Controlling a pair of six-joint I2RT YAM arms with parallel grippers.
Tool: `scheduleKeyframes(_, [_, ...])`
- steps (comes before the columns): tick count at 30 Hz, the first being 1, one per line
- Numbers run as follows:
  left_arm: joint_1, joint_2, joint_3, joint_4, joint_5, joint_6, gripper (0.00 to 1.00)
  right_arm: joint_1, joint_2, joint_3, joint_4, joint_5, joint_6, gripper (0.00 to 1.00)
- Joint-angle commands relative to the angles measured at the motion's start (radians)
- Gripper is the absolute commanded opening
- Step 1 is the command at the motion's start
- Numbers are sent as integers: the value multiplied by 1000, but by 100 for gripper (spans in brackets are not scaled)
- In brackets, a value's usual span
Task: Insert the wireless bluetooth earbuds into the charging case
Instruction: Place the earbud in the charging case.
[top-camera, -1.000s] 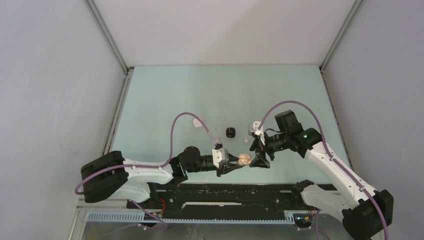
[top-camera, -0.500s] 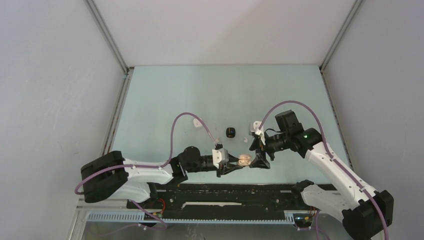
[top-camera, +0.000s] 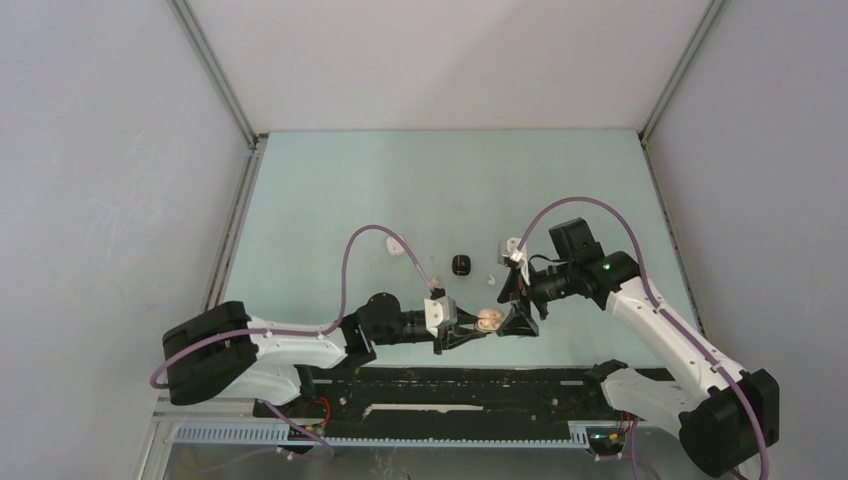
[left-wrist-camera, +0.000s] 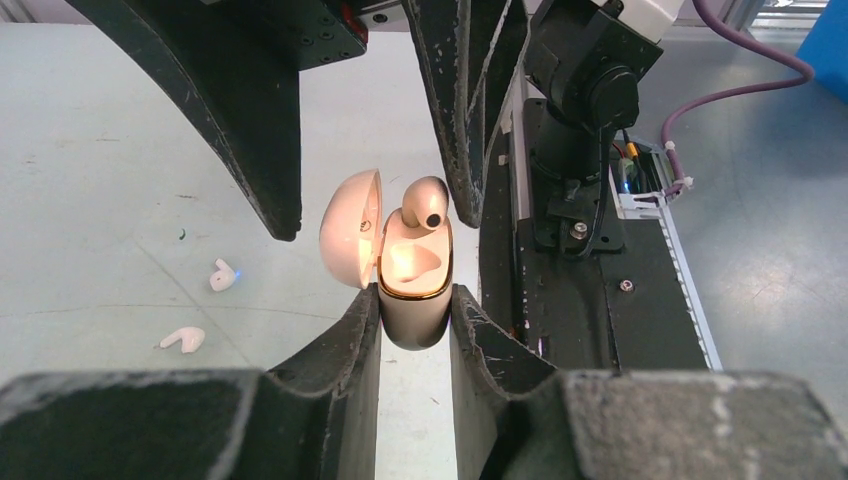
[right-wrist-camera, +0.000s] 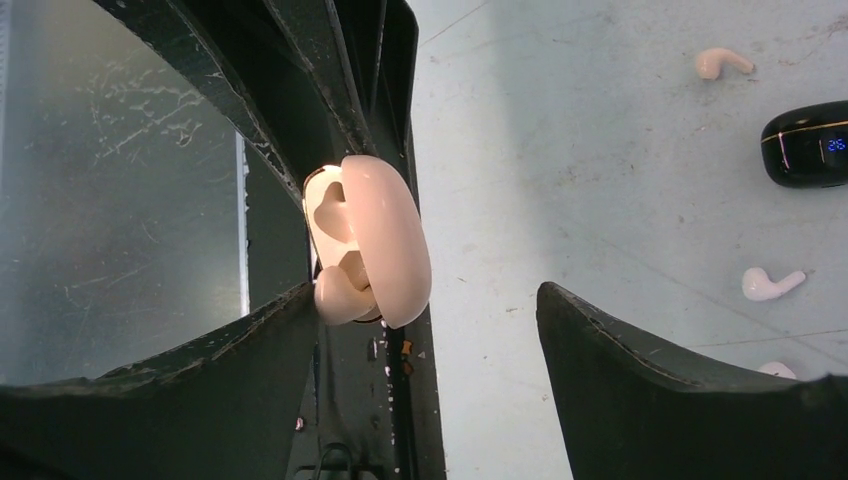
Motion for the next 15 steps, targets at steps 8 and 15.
scheduleKeyframes(8, [1, 14, 24, 59, 0, -43, 0, -80, -3, 72, -66, -197, -29, 86])
scheduleKeyframes(15, [3, 15, 24, 59, -8, -50, 0, -216, -19, 86, -113, -281, -84, 86])
